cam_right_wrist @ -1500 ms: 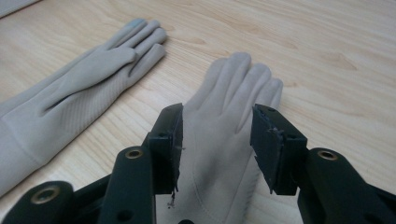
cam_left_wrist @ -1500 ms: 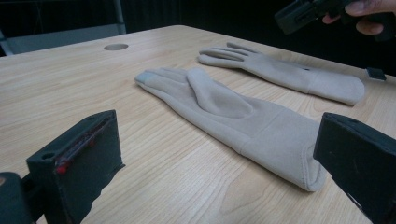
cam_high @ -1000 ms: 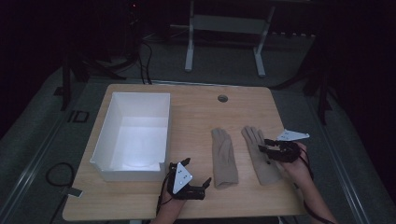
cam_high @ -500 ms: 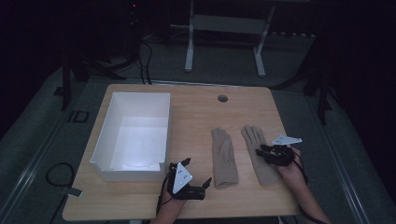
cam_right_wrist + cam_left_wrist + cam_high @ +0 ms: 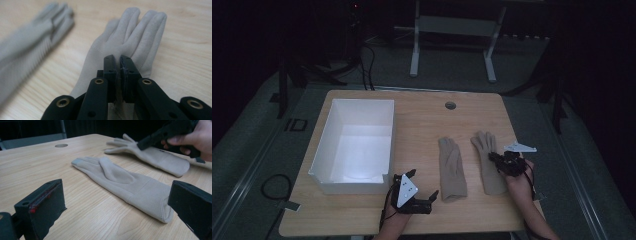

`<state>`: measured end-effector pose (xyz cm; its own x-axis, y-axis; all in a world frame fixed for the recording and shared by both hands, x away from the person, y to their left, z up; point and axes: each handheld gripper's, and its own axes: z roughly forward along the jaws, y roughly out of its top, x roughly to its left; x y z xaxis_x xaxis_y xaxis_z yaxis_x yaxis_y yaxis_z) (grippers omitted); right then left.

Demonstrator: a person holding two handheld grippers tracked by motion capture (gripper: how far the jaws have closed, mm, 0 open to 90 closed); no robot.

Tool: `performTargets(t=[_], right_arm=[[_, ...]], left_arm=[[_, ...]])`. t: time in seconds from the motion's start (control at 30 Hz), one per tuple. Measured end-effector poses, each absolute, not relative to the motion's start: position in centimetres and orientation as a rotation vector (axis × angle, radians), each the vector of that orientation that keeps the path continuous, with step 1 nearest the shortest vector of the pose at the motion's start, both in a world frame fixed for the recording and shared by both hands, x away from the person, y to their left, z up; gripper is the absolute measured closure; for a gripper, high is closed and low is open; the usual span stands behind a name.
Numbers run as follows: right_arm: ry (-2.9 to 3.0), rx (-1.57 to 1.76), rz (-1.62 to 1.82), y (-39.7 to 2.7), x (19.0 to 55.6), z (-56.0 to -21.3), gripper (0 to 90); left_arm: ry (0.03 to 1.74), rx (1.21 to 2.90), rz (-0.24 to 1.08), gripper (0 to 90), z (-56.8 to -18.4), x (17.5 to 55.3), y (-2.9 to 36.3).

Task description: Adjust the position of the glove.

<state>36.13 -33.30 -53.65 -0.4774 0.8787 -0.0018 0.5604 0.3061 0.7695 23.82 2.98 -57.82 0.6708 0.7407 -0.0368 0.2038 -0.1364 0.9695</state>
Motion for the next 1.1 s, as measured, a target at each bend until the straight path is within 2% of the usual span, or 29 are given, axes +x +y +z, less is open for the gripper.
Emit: performTargets(t=[0.4, 0.67, 0.83, 1.1], right_arm=[[2.034, 1.356, 1.147, -29.3, 35.0, -47.6, 84.3], [2.042, 1.34, 1.231, -25.3, 34.5, -45.7, 84.3], [2.065, 1.317, 1.22, -22.8, 34.3, -45.8, 84.2], [2.131, 1.369, 1.177, -21.0, 34.7, -49.2, 84.1]], left_arm=[[0.777, 1.684, 0.56, 1.1, -57.8, 23.8, 3.0], [0.773, 1.684, 0.562, 1.1, -57.8, 23.8, 3.0], [0.768, 1.687, 0.563, 1.1, -57.8, 23.7, 2.9], [0.767, 1.687, 0.561, 1.2, -57.8, 23.7, 3.0]])
